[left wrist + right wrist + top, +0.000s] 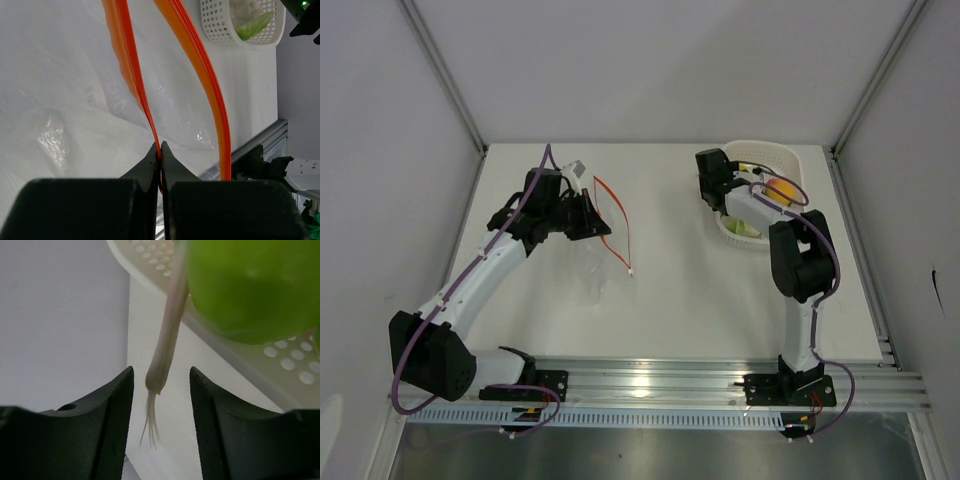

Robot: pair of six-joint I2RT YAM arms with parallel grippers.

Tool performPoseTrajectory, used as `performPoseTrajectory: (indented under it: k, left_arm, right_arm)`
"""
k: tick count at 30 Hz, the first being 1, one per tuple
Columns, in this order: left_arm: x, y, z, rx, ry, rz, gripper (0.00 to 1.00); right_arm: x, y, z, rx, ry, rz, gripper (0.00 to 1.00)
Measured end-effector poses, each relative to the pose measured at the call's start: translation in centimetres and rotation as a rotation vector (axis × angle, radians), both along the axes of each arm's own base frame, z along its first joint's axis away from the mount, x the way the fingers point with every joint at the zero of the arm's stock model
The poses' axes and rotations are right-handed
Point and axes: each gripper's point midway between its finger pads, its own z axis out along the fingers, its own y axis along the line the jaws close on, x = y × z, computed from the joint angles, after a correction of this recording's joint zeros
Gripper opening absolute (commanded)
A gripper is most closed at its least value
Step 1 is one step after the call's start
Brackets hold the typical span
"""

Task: Place the food in the zip-top bag and seal the zipper
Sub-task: Pick up the fake vegetable from the bin, then adjust the fake vegetable at the center of the board.

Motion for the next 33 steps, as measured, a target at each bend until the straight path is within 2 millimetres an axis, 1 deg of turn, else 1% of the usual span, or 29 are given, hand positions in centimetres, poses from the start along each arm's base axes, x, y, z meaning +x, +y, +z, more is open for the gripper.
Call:
performPoseTrajectory:
  k: [4, 5, 6, 9, 12, 15, 16, 18, 19, 20, 21, 24, 25, 27, 29, 30, 32, 33]
  left_arm:
    - [0.0, 0.0, 0.0, 0.001, 0.0, 0.0, 0.01]
    - [0.0, 0.0, 0.0, 0.001, 0.0, 0.0, 0.01]
    - [0.0, 0.0, 0.0, 0.001, 0.0, 0.001, 0.01]
    - [0.0, 0.1, -0.1, 0.004, 0.0, 0.003, 0.01]
    - [0.1, 0.1, -0.1, 0.008, -0.001, 0.008, 0.01]
    - [0.2, 0.3, -0.2, 0.015, -0.001, 0.016, 0.0]
    - [0.3, 0.3, -0.3, 0.019, -0.001, 0.02, 0.01]
    - [0.4, 0.4, -0.5, 0.023, 0.003, 0.023, 0.01]
    - [0.4, 0.4, -0.6, 0.026, 0.004, 0.025, 0.01]
    - [0.5, 0.4, -0.6, 0.028, 0.004, 0.026, 0.01]
    - [0.5, 0.5, -0.7, 0.031, 0.005, 0.026, 0.01]
    - [0.3, 0.6, -1.1, 0.045, 0.018, 0.027, 0.01]
    - [0.3, 0.7, -1.2, 0.05, 0.024, 0.029, 0.01]
    - [0.1, 0.8, -1.6, 0.061, 0.038, 0.03, 0.01]
    - [0.0, 1.0, -1.8, 0.071, 0.045, 0.03, 0.0]
    - [-0.1, 1.1, -1.9, 0.076, 0.048, 0.032, 0.01]
    - [-0.2, 1.2, -2.0, 0.081, 0.053, 0.034, 0.0]
    - [-0.3, 1.3, -2.0, 0.085, 0.053, 0.037, 0.01]
  right_arm:
    - [0.2, -0.3, -1.5, 0.002, 0.021, -0.009, 0.15]
    - [0.3, -0.3, -1.7, 0.001, 0.025, -0.005, 0.1]
    - [0.3, -0.2, -1.8, 0.001, 0.026, -0.002, 0.03]
    - [0.5, -0.2, -1.7, -0.006, 0.026, 0.024, 0.0]
    - [0.6, 0.3, -1.6, -0.013, 0.011, 0.08, 0.0]
    - [-0.5, 0.7, -1.8, -0.032, 0.022, 0.168, 0.0]
    - [-1.1, 1.0, -1.5, -0.04, 0.025, 0.209, 0.0]
    - [-2.4, 1.6, -0.2, -0.079, 0.025, 0.309, 0.0]
    - [-3.0, 1.9, 0.8, -0.102, 0.019, 0.363, 0.0]
    - [-3.8, 2.5, 2.5, -0.132, -0.001, 0.445, 0.0]
    - [-4.1, 2.7, 3.5, -0.148, -0.015, 0.48, 0.0]
    - [-6.9, 3.6, 7.8, -0.264, -0.077, 0.703, 0.0]
    - [-8.0, 3.7, 8.8, -0.307, -0.09, 0.77, 0.0]
    - [-10.2, 3.9, 10.2, -0.372, -0.105, 0.885, 0.0]
    - [-12.6, 4.0, 10.5, -0.442, -0.091, 1.001, 0.0]
    - [-13.8, 4.0, 10.1, -0.48, -0.07, 1.052, 0.0]
    - [-16.9, 4.5, 8.2, -0.556, 0.003, 1.165, 0.0]
    - [-18.7, 5.0, 6.8, -0.587, 0.049, 1.227, 0.0]
